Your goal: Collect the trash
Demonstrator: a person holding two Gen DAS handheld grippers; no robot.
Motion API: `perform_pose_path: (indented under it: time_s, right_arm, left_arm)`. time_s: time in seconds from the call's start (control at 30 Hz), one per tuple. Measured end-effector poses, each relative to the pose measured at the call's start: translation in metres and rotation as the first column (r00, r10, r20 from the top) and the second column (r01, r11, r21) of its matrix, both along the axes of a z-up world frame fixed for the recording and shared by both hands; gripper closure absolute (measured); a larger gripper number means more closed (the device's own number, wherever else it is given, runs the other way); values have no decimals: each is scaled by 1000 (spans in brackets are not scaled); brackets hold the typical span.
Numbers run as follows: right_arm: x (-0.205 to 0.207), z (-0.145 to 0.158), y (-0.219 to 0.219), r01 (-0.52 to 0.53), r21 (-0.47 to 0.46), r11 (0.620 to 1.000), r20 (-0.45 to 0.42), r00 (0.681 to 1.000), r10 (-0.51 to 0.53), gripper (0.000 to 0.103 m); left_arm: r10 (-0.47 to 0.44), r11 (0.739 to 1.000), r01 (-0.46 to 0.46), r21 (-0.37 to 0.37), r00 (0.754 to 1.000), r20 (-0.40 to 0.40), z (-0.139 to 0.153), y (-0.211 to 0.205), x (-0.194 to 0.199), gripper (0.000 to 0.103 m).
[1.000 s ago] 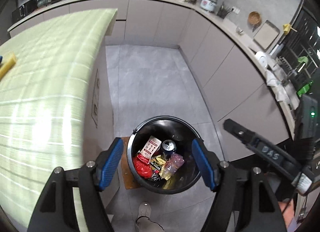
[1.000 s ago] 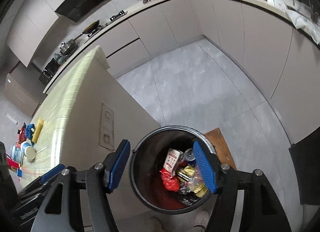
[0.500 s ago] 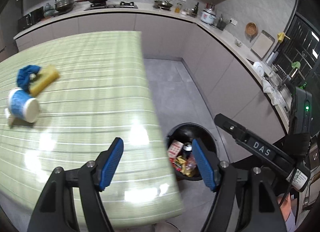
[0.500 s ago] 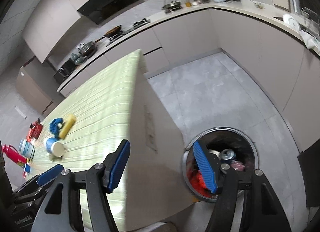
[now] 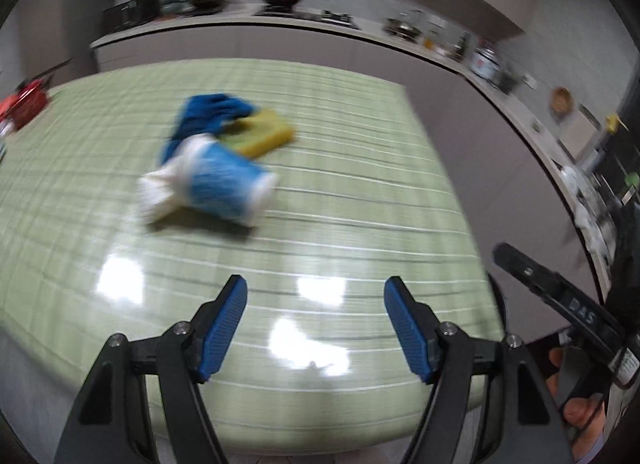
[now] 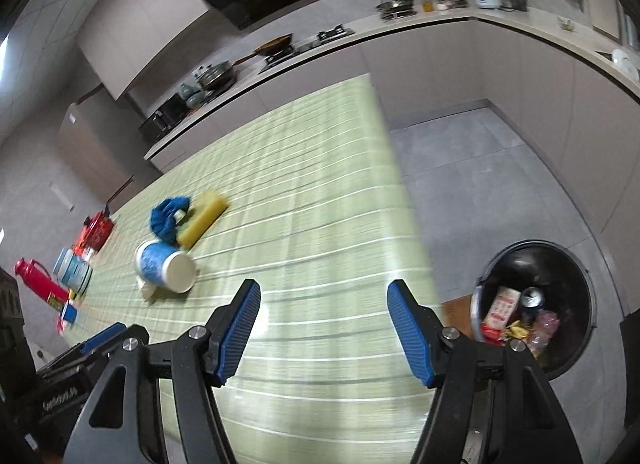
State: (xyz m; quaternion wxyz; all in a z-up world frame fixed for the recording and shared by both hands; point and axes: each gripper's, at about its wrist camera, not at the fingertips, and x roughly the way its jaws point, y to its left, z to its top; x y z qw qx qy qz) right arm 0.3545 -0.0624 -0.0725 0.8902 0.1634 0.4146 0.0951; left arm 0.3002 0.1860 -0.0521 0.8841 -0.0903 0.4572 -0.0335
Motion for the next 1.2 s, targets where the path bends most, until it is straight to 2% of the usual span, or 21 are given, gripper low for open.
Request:
perform_pose_path:
  time_s: [0.17,0.33,0.6,0.87,1.03,1.2]
  right_arm:
    - [8,0,32,-71,-14,997,-13,997,71,35]
    - [26,-4,53,-156,-10,988,-16,988,156,35]
    - [59,-16,97,-305,28,952,-17,952,305,35]
    - [69,-30,156,-404,21,915,-46,913,405,35]
    - [73,-41,191,-383,12,924,-69,921,383,35]
    - [77,-52,204,-330,-22,944,-107,939,326,35]
  left_arm:
    - [126,992,-127,-4,992,-28,-11,49,6,31]
    - [246,969,-246,13,968,-42,-19,78,12,31]
    - [343,939,-341,49,938,-46,-20,101,20,31]
    - [340,940,-338,51,939,-48,-25,128,31,31]
    - [288,957,-285,53,956,-60,-28,153,47,31]
    - [234,972,-232,45,970,-60,-30,163,66,31]
